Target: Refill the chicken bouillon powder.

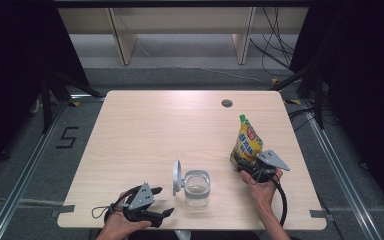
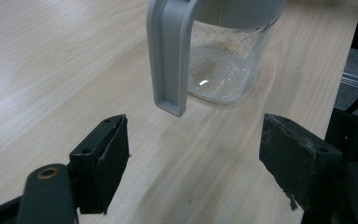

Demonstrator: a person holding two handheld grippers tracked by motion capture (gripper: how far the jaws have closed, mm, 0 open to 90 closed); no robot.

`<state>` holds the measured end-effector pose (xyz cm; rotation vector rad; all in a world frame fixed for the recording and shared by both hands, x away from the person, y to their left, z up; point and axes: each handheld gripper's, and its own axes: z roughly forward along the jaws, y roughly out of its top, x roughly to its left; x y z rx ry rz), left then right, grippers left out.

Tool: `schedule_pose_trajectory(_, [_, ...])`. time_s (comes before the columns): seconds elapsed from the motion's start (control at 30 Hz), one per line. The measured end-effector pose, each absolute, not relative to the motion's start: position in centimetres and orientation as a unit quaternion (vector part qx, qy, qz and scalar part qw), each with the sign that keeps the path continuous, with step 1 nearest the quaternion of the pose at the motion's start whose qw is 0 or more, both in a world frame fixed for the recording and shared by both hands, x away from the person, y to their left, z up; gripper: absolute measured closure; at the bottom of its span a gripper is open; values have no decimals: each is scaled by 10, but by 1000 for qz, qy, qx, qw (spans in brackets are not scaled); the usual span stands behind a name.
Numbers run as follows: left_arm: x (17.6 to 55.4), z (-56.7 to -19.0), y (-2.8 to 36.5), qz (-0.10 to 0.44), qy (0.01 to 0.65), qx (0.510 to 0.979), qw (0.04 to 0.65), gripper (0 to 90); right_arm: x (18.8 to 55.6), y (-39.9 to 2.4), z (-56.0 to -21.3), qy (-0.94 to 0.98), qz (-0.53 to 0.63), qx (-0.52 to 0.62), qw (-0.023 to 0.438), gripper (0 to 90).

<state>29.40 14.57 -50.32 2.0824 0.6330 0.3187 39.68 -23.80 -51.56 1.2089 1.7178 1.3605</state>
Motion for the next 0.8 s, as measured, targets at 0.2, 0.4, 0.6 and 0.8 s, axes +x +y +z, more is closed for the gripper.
schedule_pose_trajectory(0.2, [294, -502, 148, 130, 258, 843, 454, 237, 398, -239, -511, 667, 510, 442, 315, 330])
schedule_pose_trajectory(0.4, [294, -501, 150, 135, 266, 839, 455, 237, 388, -246, -501, 694, 490, 406, 335, 348])
schedule_pose_trajectory(0.6, [295, -502, 150, 136, 264, 839, 456, 237, 366, -250, -485, 709, 480, 391, 338, 358])
schedule_pose_trajectory(0.8, [297, -502, 152, 138, 268, 839, 453, 237, 338, -252, -463, 732, 451, 299, 414, 361])
